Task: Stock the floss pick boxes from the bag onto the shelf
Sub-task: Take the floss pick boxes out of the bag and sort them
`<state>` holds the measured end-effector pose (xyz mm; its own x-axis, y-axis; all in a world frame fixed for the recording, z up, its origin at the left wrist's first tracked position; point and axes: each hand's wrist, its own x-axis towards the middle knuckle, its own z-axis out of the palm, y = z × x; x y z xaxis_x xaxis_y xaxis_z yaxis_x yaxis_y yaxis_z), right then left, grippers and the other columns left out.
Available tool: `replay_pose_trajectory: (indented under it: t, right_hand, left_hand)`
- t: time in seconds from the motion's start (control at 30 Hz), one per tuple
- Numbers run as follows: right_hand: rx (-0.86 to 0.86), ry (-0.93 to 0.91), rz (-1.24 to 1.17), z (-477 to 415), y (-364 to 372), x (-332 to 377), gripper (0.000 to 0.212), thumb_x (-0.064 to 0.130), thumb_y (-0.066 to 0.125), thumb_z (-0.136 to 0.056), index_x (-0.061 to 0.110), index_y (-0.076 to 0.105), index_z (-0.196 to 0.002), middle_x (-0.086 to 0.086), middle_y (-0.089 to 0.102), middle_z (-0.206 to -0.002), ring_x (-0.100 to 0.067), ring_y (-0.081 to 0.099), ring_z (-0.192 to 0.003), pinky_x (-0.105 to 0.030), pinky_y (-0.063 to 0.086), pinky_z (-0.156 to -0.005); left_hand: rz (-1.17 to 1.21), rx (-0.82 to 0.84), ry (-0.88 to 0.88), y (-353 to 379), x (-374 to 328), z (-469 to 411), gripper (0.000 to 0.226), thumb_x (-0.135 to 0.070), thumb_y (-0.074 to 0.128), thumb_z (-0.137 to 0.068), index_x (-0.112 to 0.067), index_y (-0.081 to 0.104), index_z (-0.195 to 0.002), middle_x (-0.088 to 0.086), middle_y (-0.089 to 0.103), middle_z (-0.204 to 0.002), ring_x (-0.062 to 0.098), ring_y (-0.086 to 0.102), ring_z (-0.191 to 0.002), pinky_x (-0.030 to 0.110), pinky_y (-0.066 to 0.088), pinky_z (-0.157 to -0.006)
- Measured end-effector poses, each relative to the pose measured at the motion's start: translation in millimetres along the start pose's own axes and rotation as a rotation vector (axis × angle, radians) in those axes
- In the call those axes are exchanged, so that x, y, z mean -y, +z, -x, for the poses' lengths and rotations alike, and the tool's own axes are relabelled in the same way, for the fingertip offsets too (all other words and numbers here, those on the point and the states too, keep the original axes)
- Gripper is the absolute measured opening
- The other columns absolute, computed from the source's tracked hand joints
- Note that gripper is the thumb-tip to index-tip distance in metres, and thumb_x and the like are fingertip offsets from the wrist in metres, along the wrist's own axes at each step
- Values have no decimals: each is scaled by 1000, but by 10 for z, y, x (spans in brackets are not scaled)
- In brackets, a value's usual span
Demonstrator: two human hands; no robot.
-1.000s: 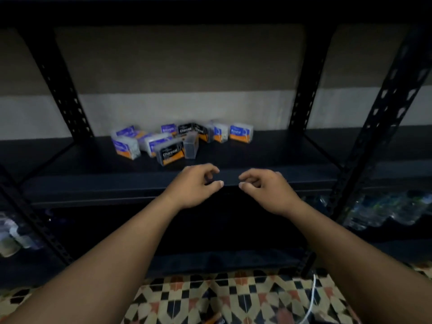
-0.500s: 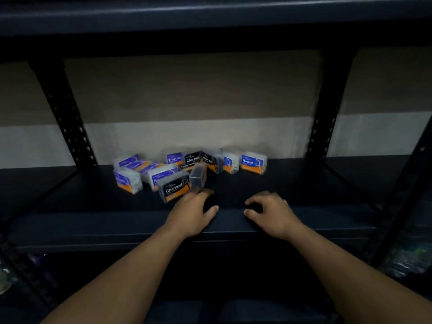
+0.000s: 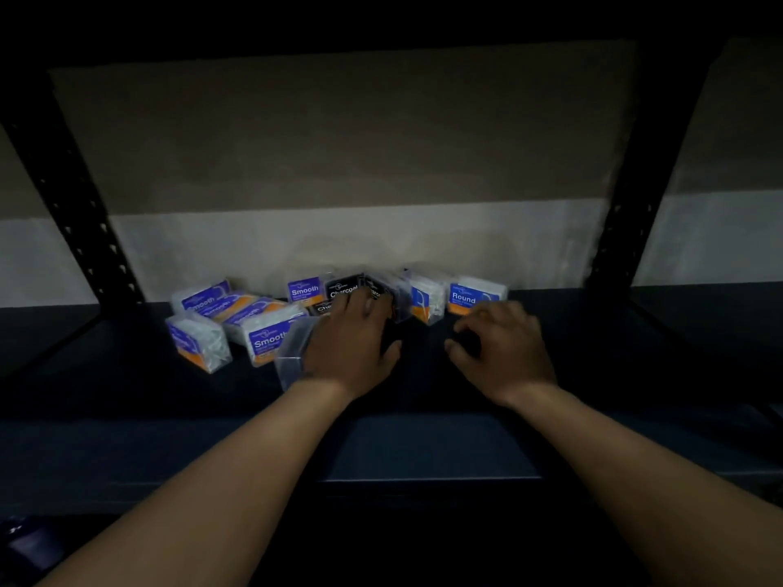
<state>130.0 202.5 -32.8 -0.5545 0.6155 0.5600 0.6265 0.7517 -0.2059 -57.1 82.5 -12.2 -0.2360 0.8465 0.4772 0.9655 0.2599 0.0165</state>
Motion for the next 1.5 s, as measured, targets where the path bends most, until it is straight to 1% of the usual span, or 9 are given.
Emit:
replay_pose_trajectory:
  t: [0.1,0.23,0.43,0.53,0.83,1.0,1.23,1.37,1.5]
  right_hand:
    - [-111,23,53,-283,15,-1,48,65,59,-71,32,67,-105,-3,53,-130,-28,42,-125,-42,34,-94]
    - [163,78,133,-732,23,16,82,81,55,-68,38,44,-138,-9,27,-155,-32,22,-142,-52,22,-111]
    - [438,89,115,-1162,199,21,104,84,62,-57,36,32,-145,-8,44,-140,-31,49,-121,-49,41,-101]
    - [435,73,146,-1190,270,-6,99,84,58,-62,32,34,-144,-7,53,-134,-30,54,-115,-45,42,-97]
    - [350,35,129,-1111,226,-47,90,73,60,-72,27,35,-146,-5,52,-139,-29,55,-119,-43,44,-98]
    - [352,47,51,-1033,130,-83,86,73,66,-69,25,44,-137,-3,58,-133,-24,58,-114,-36,46,-88]
    - [413,48,103,-949,-12,-154,98,78,61,-70,33,28,-150,-4,46,-144,-26,49,-127,-41,41,-102]
    - [427,59,75,-927,-71,-229,83,66,63,-78,32,32,-147,-4,46,-143,-25,49,-127,-40,40,-104]
    - [359,76,69,-909,-58,-328,56,58,54,-87,30,41,-134,-2,56,-133,-27,56,-117,-35,43,-88]
  left_hand:
    - [28,89,-16,-27,48,-279,63,-50,63,-83,-24,42,-137,9,44,-136,35,42,-126,44,46,-95]
    - [12,251,-42,-30,113,-679,79,-52,64,-84,-25,30,-150,13,38,-141,40,37,-129,50,44,-101]
    - [-39,508,-5,48,190,-1096,85,-50,65,-81,-28,24,-153,11,44,-141,37,42,-126,49,41,-104]
    - [-41,512,13,83,248,-1165,93,-63,57,-63,-32,33,-147,9,51,-132,35,47,-119,51,42,-101]
    - [-2,412,31,177,279,-1139,86,-51,71,-76,-27,33,-149,7,49,-142,34,43,-126,49,43,-103]
    - [-23,449,52,93,225,-1118,95,-46,71,-81,-37,13,-156,8,40,-148,38,35,-131,52,40,-105]
    - [43,396,95,95,164,-1099,74,-39,79,-71,-30,44,-136,5,51,-134,35,46,-122,50,46,-98]
    - [3,365,110,91,151,-1107,74,-39,78,-70,-26,41,-133,11,60,-124,34,54,-116,46,50,-91]
    - [9,418,164,97,191,-1134,93,-38,78,-75,-36,26,-152,3,47,-143,31,44,-125,49,43,-101]
